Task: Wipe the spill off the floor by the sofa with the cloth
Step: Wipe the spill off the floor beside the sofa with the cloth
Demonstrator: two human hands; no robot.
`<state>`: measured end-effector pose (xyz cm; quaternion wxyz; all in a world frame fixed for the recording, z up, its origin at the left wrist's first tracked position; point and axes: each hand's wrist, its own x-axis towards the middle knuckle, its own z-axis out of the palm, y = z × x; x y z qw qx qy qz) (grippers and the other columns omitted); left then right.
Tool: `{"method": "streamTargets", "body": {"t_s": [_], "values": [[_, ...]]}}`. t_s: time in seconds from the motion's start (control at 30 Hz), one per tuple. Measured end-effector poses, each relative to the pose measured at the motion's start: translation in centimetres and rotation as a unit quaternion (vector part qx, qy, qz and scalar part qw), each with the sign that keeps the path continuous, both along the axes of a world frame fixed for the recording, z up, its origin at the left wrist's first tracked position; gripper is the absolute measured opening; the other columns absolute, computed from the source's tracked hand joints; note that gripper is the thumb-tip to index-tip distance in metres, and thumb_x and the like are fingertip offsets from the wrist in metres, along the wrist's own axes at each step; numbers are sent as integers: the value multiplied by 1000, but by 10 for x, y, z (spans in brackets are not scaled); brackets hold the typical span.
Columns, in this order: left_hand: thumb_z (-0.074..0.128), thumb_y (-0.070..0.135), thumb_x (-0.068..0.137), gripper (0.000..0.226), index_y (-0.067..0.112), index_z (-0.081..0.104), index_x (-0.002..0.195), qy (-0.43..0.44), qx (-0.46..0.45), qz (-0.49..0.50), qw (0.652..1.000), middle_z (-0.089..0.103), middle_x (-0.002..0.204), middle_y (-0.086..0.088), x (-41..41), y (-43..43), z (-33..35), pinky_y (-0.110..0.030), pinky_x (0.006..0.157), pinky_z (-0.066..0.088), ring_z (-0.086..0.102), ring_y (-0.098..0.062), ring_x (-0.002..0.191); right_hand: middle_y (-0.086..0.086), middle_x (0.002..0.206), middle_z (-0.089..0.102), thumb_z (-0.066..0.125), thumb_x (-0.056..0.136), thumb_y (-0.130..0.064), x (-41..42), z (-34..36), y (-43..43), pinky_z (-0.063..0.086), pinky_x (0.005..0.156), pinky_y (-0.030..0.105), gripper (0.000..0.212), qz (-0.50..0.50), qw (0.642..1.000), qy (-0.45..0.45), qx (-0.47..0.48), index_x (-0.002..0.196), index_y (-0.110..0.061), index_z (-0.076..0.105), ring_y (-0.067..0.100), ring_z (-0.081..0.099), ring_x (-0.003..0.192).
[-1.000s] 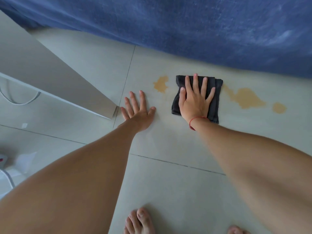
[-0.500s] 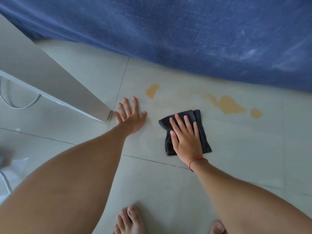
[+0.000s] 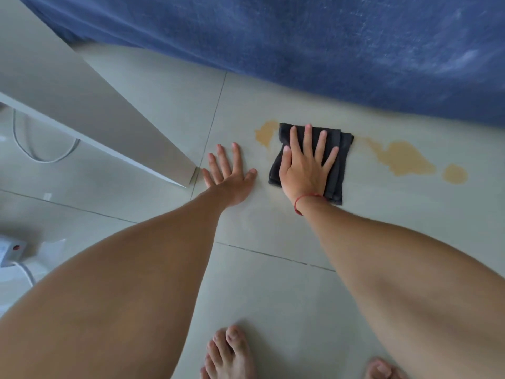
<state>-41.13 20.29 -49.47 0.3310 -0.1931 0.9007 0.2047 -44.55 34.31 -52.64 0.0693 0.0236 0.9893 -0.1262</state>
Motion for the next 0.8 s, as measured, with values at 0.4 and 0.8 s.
{"method": "streamTargets", "body": {"t_s": [0.4,0.8], "values": [[32,36,101,62,18,8,155,190,-48,3,981,-2,162,-11,12,-16,-11,-40,122,1,-4,-27,150,-8,159,23,12,96,-44,56,10,103,9,119,44,57,114,992,-34,43,149,-31,29,20,18,148],[22,38,102,65,15,-11,154,140,-51,-34,988,-21,160,-7,7,-26,-23,-36,119,-9,-18,-24,148,-18,158,21,24,102,-38,-38,6,-11,-6,116,55,47,-2,996,-5,-88,149,-35,26,22,5,150]]}}
